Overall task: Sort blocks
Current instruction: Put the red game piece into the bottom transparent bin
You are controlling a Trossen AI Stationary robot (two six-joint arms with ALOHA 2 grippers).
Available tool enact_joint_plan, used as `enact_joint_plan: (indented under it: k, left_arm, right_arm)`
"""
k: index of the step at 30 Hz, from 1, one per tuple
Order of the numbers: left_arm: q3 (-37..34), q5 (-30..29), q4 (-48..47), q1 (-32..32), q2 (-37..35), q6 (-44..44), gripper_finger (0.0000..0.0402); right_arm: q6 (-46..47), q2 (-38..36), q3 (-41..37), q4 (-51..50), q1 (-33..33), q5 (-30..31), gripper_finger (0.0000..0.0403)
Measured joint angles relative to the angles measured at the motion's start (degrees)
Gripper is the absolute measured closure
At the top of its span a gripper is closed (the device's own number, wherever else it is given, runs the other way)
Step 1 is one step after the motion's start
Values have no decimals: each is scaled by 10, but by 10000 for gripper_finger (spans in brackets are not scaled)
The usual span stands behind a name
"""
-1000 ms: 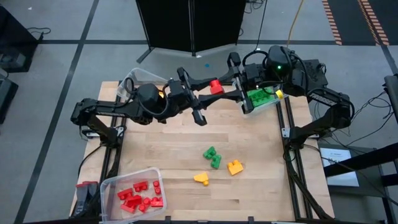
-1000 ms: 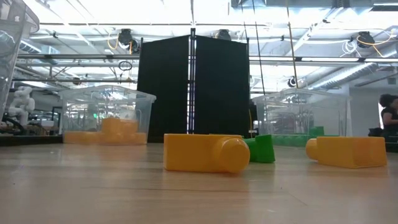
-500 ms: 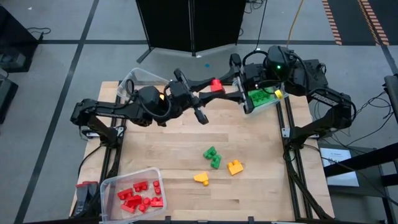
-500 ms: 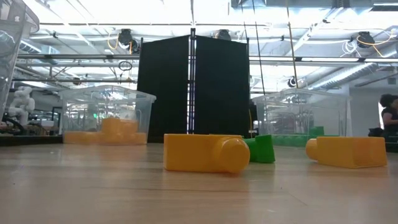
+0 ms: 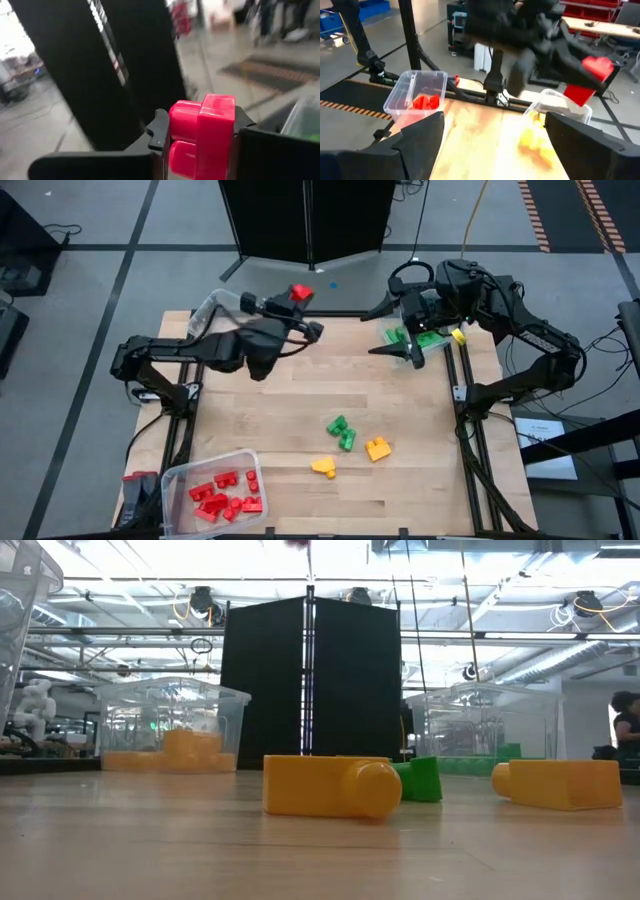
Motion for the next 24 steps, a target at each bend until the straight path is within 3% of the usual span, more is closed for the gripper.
enact_joint_plan:
  k: [2, 6, 9, 11, 16, 21, 24]
  left_arm:
    - [-1, 1, -142, 16, -5, -143, 352]
    - [-1, 59, -435, 67, -23, -471, 352]
    - [-1, 98, -607, 90, -28, -615, 351]
    - [-1, 167, -659, 95, -33, -647, 351]
    - [0, 374, -683, 60, -41, -576, 350]
    - [0, 513, -686, -46, -41, -577, 350]
    - [0, 580, -687, -132, -40, -622, 350]
  right_arm:
    - [-2, -7, 0, -10, 0, 0, 72]
    - [-8, -19, 0, -37, 0, -1, 78]
    - [-10, -28, 0, -58, 0, -1, 78]
    - [-12, -33, 0, -74, 0, -2, 78]
    - [-13, -45, 0, -99, 0, -2, 78]
    - [-12, -51, 0, -111, 0, -2, 78]
    - [-12, -52, 0, -119, 0, -2, 78]
